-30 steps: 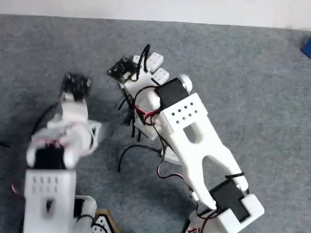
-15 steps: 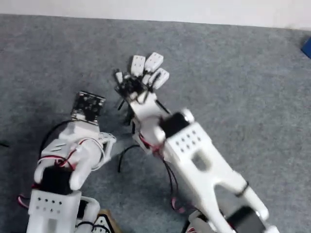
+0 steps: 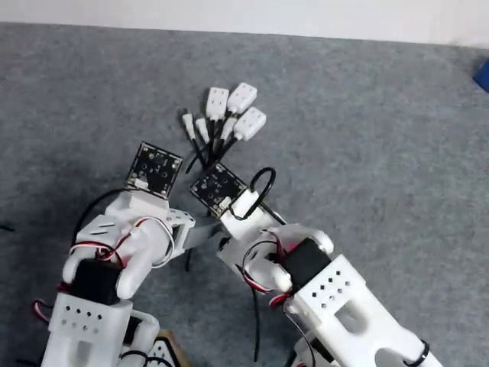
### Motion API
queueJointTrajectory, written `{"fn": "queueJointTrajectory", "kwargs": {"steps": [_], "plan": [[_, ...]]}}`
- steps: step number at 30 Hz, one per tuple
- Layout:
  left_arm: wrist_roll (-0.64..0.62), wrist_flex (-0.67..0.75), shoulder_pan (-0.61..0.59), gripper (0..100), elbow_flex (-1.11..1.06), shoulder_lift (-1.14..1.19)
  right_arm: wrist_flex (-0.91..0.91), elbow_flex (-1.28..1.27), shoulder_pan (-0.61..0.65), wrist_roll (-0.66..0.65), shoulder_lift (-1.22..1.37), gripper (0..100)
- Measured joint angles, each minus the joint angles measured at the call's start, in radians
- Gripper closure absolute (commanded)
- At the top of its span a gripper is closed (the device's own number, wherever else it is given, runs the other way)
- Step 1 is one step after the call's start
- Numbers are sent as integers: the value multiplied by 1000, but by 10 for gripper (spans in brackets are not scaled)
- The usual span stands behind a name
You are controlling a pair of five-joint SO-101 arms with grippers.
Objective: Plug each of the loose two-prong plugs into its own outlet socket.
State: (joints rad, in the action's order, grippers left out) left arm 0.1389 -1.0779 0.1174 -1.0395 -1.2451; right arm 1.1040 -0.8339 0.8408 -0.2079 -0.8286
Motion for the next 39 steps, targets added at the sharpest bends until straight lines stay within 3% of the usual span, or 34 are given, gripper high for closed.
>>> {"fn": "queueJointTrajectory", "kwargs": {"steps": [13,25,39], "plan": [[-2,20,-3,611,-11,-2,9,-9,0,-12,2,991],[-5,86,-9,611,-120,-6,172,187,-6,-15,2,991],[-2,98,15,611,-140,8,184,232,-143,-75,153,991]]}}
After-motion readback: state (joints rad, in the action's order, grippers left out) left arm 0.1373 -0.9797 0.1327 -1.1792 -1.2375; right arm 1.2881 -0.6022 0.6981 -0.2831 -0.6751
